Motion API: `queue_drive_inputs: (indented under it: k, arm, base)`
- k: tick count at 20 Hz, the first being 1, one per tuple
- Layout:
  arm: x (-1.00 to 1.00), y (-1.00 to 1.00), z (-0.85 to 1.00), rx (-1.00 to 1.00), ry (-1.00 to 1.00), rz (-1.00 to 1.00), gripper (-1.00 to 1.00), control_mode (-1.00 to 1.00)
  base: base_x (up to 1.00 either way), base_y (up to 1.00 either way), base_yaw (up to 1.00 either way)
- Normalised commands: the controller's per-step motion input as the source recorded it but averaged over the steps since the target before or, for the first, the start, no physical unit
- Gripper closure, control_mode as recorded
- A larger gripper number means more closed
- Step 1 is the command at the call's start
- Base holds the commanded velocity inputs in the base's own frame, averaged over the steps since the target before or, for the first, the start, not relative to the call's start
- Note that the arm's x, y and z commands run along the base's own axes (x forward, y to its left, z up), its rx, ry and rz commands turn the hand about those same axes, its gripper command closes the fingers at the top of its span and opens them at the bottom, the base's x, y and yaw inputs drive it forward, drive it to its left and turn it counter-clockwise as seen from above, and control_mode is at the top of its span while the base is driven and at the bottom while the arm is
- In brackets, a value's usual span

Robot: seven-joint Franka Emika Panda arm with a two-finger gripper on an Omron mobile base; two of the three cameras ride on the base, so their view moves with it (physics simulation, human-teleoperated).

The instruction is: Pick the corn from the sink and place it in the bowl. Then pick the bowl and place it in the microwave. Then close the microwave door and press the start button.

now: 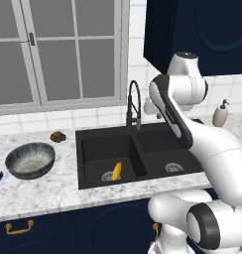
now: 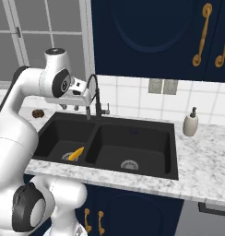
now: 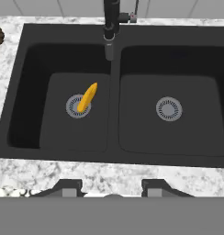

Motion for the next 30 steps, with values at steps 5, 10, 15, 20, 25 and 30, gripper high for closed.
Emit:
queue_drive_inputs:
  k: [5,10,15,20,25,30]
  arm:
    - [-0.02,0.00,-0.18,-0.05,0.02,-0.01,-1.00,-1.00]
    - [-0.17,0.53,-0.37,-0.02,0.01,-0.09,-1.00,-1.00]
    - [0.01,0.89,-0.33,0.00,0.12,-0.12,-1.00,-1.00]
    - [0.06,0.52,-0.25,0.00,0.13,-0.09,-1.00,-1.00]
    - [0.00,0.35,-0.36,-0.02,0.16,-0.04,-1.00,-1.00]
    - [0.01,0.41,-0.39,-0.06,0.20,-0.02,-1.00,-1.00]
  base:
    - [0.00,0.00,0.00]
    - [0.00,0.00,0.00]
    - [0.00,0.00,0.00]
    - [0.00,0.00,0.00]
    - [0.00,0.00,0.00]
    - [0.00,0.00,0.00]
